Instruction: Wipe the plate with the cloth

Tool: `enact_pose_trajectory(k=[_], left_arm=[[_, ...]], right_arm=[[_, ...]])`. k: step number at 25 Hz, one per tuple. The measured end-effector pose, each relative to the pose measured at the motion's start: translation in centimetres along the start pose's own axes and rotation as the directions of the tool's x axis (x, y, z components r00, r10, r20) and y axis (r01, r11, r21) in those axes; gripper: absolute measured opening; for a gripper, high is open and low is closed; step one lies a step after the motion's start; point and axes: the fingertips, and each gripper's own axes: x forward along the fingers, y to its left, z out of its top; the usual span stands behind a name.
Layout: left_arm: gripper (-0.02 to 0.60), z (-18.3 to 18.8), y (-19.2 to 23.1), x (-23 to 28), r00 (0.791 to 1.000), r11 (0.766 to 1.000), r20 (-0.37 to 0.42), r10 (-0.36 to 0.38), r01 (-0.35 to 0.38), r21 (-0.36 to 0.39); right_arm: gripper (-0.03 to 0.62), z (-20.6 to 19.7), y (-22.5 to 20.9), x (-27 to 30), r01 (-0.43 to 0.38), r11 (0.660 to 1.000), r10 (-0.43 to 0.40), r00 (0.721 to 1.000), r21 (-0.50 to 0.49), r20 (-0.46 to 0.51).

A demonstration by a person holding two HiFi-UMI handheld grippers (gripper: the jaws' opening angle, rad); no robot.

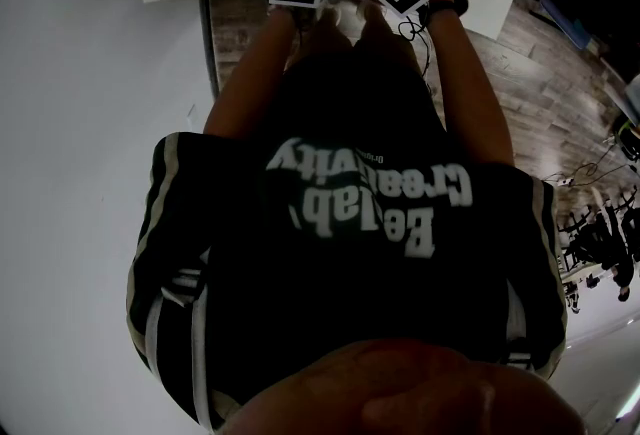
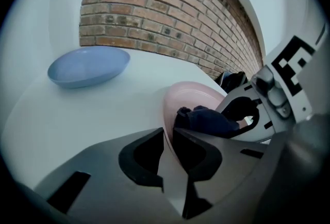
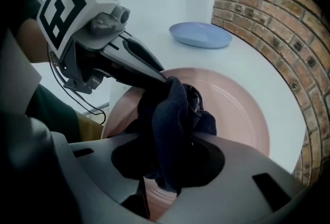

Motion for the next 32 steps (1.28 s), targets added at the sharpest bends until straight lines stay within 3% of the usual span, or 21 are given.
enact_pose_trajectory(k=[6, 10, 14, 16, 20, 23, 27, 32], left_arm=[[0.071, -1.3, -0.5, -0.4, 0.996, 0.994, -0.045, -0.071, 0.067, -0.089], [0.048, -1.6, -0.5, 0.3, 0.991, 0.969, -0.047, -0.124, 0.111, -0.221], [0.014, -0.7, -0.4, -0.5, 0.99, 0.937, 0.015, -0.137, 0.134, -0.321], [0.011, 0.7, -0.4, -1.3, 0.991, 0.952, 0.054, -0.121, 0.131, -0.276], [0.011, 4.8, -0.7, -3.6, 0.988, 0.994, 0.147, -0.046, 0.06, -0.088], [0.011, 8.1, -1.0, -5.8, 0.974, 0.997, 0.227, 0.016, -0.033, 0.068], [0.011, 12.5, -1.7, -9.2, 0.939, 0.954, 0.338, 0.061, -0.154, 0.256], [0.011, 17.1, -4.5, -13.5, 0.899, 0.879, 0.433, 0.059, -0.253, 0.405]], right_arm=[[0.114, 0.2, -0.3, 0.1, 0.003, 1.0, -0.003, 1.0, 0.007, 0.024], [0.114, 0.2, -0.3, -0.2, 0.002, 1.0, -0.002, 1.0, -0.004, 0.029], [0.114, -0.2, -1.4, -2.5, 0.062, 0.998, -0.063, 0.994, 0.013, 0.087], [0.114, -0.2, -2.2, -4.7, 0.058, 0.995, -0.071, 0.983, 0.083, 0.167], [0.114, 0.0, -4.6, -10.3, 0.085, 0.979, -0.14, 0.941, 0.183, 0.309], [0.114, 1.2, -6.0, -14.5, 0.14, 0.971, -0.206, 0.899, 0.194, 0.386], [0.114, 4.4, -6.4, -20.3, 0.228, 0.959, -0.281, 0.821, 0.165, 0.497], [0.114, 8.3, -5.7, -28.5, 0.315, 0.939, -0.329, 0.705, 0.139, 0.628]])
